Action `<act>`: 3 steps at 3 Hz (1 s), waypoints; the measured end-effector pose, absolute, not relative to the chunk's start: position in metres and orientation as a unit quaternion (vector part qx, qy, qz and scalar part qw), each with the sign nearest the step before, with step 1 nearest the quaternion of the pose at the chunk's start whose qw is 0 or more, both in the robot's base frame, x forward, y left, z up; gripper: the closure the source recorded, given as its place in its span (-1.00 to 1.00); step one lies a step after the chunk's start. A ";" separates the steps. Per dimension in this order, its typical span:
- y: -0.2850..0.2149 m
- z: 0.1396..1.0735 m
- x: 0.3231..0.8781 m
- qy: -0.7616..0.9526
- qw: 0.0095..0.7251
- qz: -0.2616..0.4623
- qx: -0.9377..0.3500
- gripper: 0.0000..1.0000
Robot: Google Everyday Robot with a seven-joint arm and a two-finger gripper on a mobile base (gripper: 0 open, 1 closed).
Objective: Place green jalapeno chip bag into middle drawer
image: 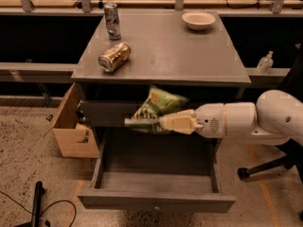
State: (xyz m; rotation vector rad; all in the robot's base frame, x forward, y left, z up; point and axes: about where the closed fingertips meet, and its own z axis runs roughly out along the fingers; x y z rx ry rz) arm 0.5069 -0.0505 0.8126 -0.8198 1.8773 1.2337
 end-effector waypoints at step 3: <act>-0.046 0.693 0.482 0.767 0.281 0.507 -0.275 1.00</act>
Offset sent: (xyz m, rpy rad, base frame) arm -0.0260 0.0118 -0.0679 -0.0353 0.1463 0.0552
